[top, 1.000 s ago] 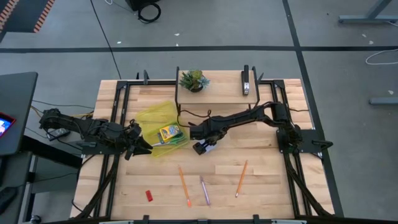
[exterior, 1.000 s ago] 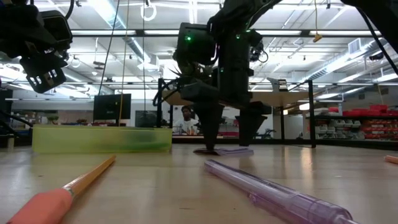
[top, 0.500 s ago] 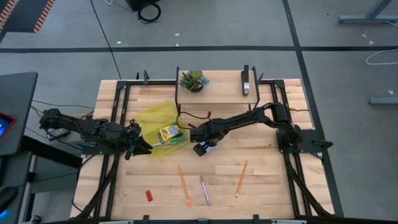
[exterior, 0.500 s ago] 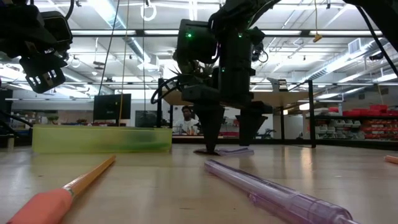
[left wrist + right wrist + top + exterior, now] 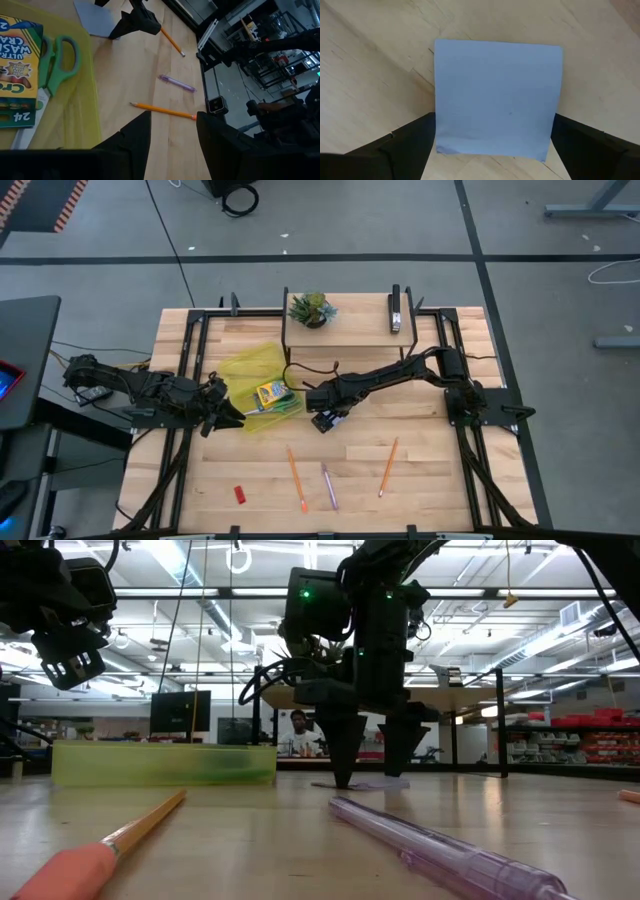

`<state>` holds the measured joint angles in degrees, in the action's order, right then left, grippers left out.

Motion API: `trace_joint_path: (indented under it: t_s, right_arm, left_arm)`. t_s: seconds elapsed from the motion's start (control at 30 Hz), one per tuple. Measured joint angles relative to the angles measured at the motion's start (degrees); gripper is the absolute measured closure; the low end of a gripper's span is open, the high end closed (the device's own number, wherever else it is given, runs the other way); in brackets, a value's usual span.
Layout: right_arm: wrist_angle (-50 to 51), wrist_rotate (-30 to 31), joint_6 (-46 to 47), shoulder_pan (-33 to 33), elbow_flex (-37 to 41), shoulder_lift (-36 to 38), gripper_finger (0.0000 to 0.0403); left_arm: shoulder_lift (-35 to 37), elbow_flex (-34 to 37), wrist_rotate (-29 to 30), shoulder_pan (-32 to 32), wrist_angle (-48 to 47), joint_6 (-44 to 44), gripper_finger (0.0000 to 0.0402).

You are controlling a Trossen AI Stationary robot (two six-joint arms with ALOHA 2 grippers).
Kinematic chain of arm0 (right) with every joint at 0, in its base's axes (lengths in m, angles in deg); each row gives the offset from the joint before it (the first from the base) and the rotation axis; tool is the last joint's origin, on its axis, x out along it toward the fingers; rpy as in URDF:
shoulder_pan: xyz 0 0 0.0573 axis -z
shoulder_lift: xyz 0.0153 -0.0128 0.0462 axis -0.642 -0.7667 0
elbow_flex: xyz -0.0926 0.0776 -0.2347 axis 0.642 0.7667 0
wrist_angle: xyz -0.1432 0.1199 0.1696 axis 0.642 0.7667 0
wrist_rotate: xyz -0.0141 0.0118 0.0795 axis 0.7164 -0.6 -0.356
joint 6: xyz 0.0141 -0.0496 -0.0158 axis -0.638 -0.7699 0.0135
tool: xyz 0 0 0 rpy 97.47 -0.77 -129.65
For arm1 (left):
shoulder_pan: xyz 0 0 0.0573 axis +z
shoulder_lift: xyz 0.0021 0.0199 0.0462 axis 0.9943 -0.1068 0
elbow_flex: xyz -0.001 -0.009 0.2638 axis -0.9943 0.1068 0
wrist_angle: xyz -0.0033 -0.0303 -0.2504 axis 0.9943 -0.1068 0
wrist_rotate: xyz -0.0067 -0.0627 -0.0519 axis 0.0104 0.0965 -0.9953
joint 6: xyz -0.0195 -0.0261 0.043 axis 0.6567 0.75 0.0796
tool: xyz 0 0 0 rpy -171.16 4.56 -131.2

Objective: Pack school essentials
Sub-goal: Put the purple sticky notes into the yellow supply box

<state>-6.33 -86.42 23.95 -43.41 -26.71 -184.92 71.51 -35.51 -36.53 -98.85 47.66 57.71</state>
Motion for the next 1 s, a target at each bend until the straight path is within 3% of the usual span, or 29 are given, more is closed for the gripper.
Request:
trace_joint_path:
  t_s: [1.0]
  right_arm:
    - [0.5, -4.6, -4.2, -0.1, -5.1, -0.3, 0.0023]
  left_arm:
    - [0.0, 0.0, 0.0, 0.0, 0.0, 0.1, 0.0235]
